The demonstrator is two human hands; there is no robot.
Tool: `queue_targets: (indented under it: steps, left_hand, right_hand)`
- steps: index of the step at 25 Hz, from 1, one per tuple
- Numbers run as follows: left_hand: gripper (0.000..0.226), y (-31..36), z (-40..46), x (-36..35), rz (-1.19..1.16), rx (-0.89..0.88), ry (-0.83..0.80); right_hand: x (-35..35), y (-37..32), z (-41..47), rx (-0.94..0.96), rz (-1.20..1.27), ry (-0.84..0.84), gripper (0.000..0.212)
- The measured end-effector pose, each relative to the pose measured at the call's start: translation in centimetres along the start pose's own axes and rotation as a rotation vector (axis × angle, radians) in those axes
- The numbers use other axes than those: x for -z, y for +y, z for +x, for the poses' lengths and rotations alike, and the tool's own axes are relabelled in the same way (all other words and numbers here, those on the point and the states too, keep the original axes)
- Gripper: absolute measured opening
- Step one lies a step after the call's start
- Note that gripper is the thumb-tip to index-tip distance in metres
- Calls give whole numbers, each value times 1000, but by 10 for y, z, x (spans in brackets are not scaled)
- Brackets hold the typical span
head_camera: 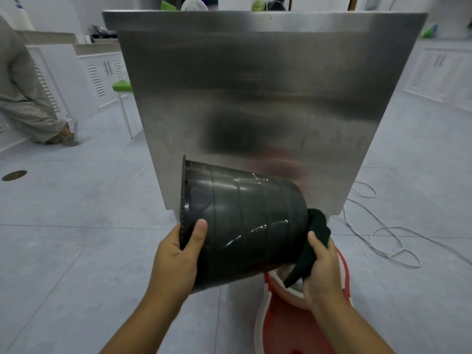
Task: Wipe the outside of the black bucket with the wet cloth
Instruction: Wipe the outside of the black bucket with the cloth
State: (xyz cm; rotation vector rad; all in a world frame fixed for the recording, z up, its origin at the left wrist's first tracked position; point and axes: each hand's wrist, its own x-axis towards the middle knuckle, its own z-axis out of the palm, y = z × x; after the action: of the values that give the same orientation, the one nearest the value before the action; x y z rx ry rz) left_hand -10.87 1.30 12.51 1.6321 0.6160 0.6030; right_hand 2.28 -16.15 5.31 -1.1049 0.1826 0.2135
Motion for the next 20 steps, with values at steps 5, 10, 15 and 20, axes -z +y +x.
queue_targets:
  steps: [5,10,15,20]
  left_hand:
    - [39,-11,4,-5,-51,58,109]
    - [38,-5,6,-5,-100,77,89]
    - [65,-9,-1,-17,-14,48,46]
    - [45,-8,-4,-24,-68,47,18]
  right_hand:
    - [-10,28,-24,377,-503,0,45]
    - [-1,60,-30,677,-822,-112,54]
    - [-9,83,-56,1032,-1060,-386,34]
    - [-30,58,-61,1126,-1062,-473,28]
